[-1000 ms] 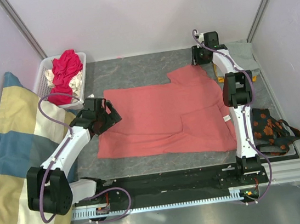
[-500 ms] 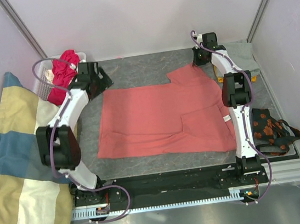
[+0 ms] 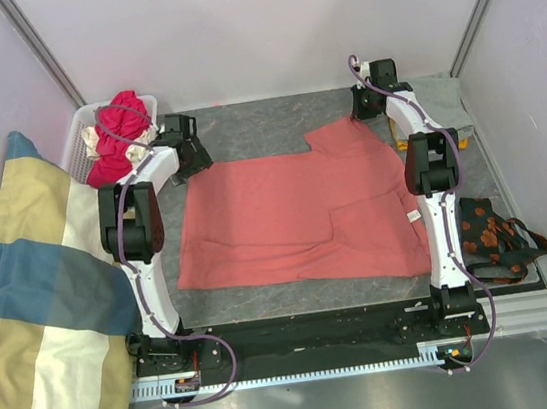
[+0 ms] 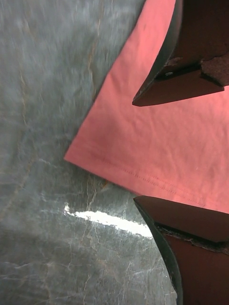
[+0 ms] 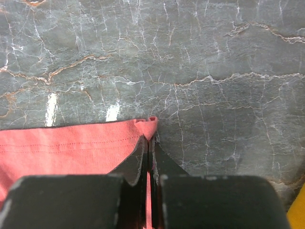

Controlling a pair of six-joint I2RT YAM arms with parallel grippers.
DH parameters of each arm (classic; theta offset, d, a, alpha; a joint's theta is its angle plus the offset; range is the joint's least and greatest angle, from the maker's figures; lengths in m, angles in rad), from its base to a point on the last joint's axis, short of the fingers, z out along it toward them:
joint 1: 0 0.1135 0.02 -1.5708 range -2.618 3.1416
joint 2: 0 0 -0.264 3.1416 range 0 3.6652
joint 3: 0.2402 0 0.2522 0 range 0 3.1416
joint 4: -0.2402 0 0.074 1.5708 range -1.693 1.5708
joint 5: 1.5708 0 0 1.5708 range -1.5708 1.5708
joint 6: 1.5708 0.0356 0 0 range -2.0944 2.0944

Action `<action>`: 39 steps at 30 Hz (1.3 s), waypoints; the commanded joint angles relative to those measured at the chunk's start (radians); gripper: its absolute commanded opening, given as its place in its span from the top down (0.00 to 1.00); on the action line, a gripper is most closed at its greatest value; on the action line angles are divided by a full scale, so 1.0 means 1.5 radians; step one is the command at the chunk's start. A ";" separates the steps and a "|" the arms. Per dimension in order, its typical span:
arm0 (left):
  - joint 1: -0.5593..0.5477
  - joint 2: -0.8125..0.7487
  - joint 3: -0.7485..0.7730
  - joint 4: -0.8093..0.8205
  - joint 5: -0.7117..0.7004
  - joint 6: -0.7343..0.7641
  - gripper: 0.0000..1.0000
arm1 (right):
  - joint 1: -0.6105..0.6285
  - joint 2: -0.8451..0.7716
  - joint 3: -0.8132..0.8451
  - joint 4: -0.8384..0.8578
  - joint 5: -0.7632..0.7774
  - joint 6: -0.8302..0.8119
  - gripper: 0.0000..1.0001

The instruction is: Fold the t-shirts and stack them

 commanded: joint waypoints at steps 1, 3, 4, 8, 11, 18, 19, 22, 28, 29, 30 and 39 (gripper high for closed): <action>0.010 0.033 0.036 0.005 -0.018 0.025 0.17 | 0.010 0.042 -0.019 -0.054 -0.035 0.002 1.00; 0.012 0.042 0.044 0.007 -0.012 0.020 0.17 | 0.012 0.042 -0.020 -0.055 -0.036 0.003 1.00; 0.014 0.051 0.047 0.008 -0.010 0.019 0.17 | 0.011 0.042 -0.020 -0.054 -0.037 0.003 1.00; 0.021 0.068 0.071 0.006 -0.002 0.022 0.17 | 0.010 0.042 -0.021 -0.054 -0.041 0.003 1.00; 0.027 0.075 0.079 0.008 0.008 0.019 0.17 | 0.009 0.043 -0.021 -0.054 -0.042 0.004 1.00; 0.032 0.097 0.088 0.007 0.038 0.010 0.20 | 0.007 0.044 -0.021 -0.053 -0.045 0.005 1.00; 0.033 0.099 0.090 0.006 0.043 0.009 0.26 | 0.007 0.044 -0.021 -0.053 -0.046 0.006 1.00; 0.032 0.113 0.102 0.002 0.061 0.010 0.39 | 0.005 0.044 -0.021 -0.053 -0.047 0.006 1.00; 0.033 0.125 0.119 -0.002 0.076 0.020 0.61 | 0.003 0.045 -0.020 -0.052 -0.051 0.008 1.00; 0.032 0.127 0.123 -0.004 0.076 0.021 0.65 | 0.003 0.046 -0.020 -0.050 -0.051 0.008 1.00; 0.032 0.129 0.126 -0.006 0.077 0.021 0.71 | 0.004 0.046 -0.020 -0.050 -0.053 0.008 1.00; 0.032 0.154 0.169 -0.030 0.082 0.026 0.98 | 0.001 0.044 -0.023 -0.050 -0.060 0.009 1.00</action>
